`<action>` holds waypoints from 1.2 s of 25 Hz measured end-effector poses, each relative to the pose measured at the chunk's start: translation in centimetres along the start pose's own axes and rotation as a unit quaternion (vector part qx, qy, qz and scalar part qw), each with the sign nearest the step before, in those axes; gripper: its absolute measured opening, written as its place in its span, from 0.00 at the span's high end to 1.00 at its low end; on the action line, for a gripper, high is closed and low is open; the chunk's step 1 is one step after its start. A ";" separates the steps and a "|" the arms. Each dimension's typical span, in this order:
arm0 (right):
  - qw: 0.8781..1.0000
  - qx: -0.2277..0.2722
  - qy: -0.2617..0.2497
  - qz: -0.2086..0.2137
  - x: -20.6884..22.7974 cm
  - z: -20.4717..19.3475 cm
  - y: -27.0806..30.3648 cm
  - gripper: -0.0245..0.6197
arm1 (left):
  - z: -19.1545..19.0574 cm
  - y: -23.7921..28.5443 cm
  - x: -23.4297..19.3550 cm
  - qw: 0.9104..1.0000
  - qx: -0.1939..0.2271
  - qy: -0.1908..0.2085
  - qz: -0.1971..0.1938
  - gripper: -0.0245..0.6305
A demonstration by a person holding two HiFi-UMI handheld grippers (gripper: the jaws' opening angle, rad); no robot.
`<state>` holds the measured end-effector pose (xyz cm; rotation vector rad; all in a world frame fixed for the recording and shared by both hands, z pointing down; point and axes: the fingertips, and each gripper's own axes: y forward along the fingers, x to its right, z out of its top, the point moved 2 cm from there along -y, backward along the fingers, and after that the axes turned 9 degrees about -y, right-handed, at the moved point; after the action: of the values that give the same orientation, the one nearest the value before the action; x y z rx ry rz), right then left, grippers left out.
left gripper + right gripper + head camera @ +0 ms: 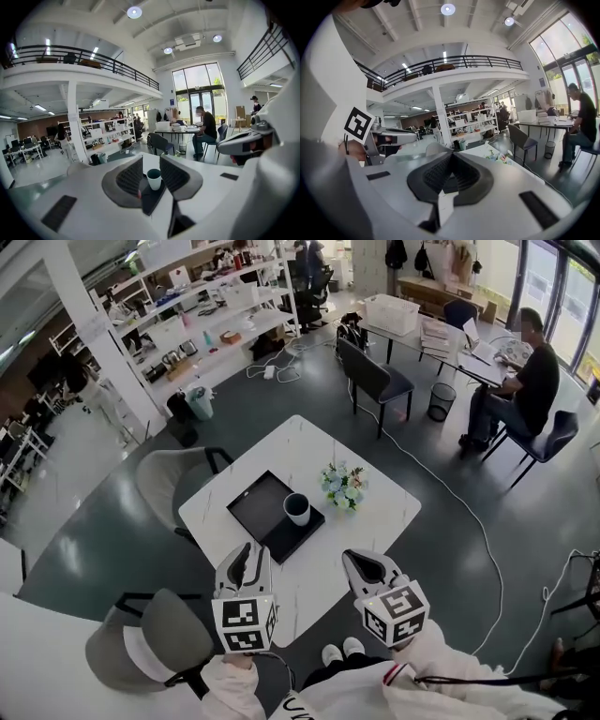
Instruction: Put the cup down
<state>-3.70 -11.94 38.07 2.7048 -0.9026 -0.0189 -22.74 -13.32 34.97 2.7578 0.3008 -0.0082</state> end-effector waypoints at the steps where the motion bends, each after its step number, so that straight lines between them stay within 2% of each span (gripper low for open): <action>1: 1.000 0.003 0.002 0.000 -0.1 0.1 -0.4 0.95 | 0.1 -0.8 0.2 1.000 0.008 -0.002 0.002 0.78; 4: 1.000 0.008 -0.002 0.004 -0.6 0.3 -1.4 0.95 | -0.2 -3.1 0.9 1.000 0.025 -0.016 0.008 0.78; 10: 1.000 0.020 -0.007 0.015 -1.6 0.5 -2.8 0.95 | -2.9 -6.4 2.5 0.996 0.042 -0.074 0.019 0.78; 11: 1.000 0.024 -0.007 0.017 -1.7 0.4 -3.0 0.95 | -3.4 -6.9 2.6 0.996 0.049 -0.077 0.023 0.81; 22: 0.998 0.034 -0.016 0.040 -4.2 0.5 -4.2 0.95 | -4.4 -9.9 3.4 0.994 0.077 -0.065 0.043 0.83; 24: 0.998 0.038 -0.019 0.041 -4.4 0.5 -4.0 0.95 | -4.9 -9.8 3.5 0.994 0.076 -0.062 0.047 0.88; 30: 0.997 0.058 -0.020 0.043 -4.5 1.5 -4.4 0.95 | -4.7 -10.2 3.6 0.993 0.084 -0.055 0.055 0.93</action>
<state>-4.87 -6.37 35.07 2.7779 -1.0613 -0.0021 -21.48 -1.60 35.60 2.9223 0.1232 -0.1645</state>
